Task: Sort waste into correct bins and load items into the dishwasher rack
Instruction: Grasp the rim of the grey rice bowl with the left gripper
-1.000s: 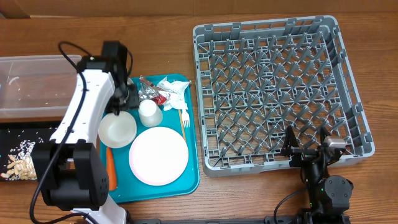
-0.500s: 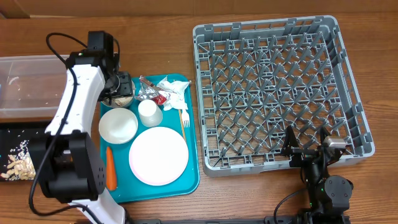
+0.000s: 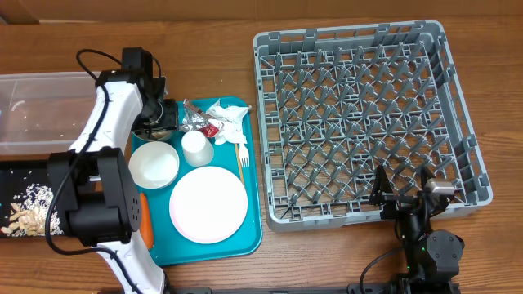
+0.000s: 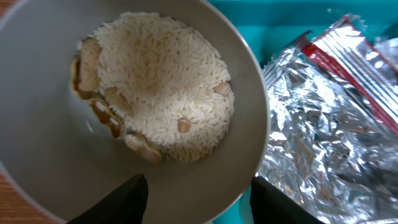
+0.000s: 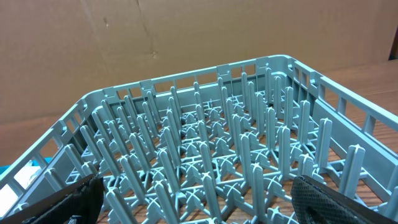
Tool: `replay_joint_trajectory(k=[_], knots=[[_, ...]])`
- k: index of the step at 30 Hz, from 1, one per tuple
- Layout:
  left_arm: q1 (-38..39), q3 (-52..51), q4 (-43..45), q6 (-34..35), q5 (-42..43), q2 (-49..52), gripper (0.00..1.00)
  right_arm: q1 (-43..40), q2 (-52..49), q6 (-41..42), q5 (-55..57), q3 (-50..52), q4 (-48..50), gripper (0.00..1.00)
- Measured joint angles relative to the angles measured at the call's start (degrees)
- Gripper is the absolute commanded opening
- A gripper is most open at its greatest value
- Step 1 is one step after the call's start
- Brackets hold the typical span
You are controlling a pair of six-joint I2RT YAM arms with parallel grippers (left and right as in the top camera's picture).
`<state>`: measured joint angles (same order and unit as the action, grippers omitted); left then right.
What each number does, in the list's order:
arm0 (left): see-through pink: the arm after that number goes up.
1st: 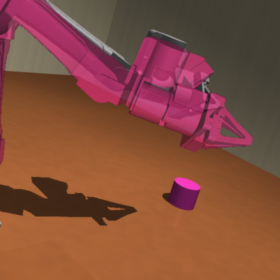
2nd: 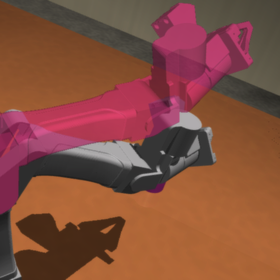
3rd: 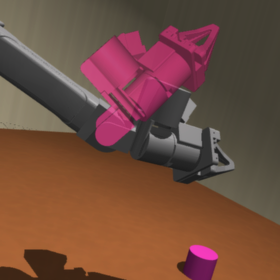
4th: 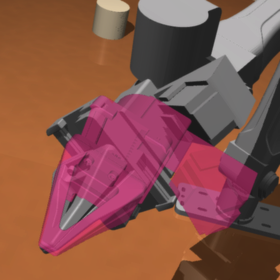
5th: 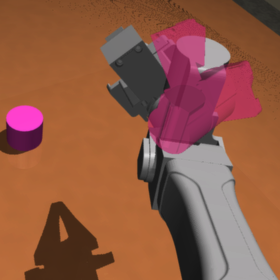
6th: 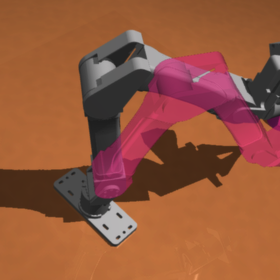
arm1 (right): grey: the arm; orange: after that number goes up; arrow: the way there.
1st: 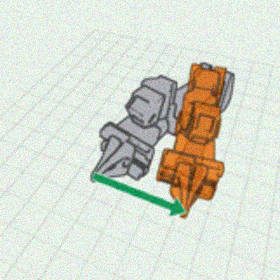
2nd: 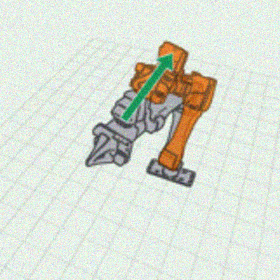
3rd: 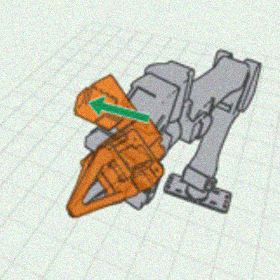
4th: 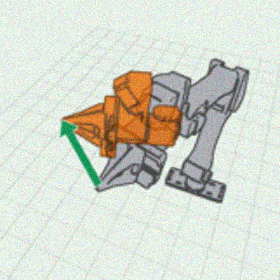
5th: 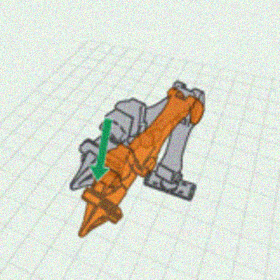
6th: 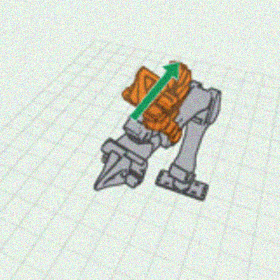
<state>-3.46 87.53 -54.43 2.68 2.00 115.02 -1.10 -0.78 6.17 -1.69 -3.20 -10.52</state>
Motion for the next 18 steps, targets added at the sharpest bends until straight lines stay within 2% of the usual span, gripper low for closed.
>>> replay_joint_trajectory(k=[8,9,18], knots=[[0.0,0.0,0.5,-0.2,-0.2,1.5,0.52,0.0,0.0,0.0,0.0,0.0,0.0,1.00],[0.0,0.0,0.6,-0.2,-0.2,1.5,0.45,0.0,0.0,0.0,0.0,0.0,0.0,1.00],[0.1,0.0,0.6,-0.3,-0.7,1.5,0.32,0.0,0.0,0.0,0.0,0.0,0.0,1.00]])
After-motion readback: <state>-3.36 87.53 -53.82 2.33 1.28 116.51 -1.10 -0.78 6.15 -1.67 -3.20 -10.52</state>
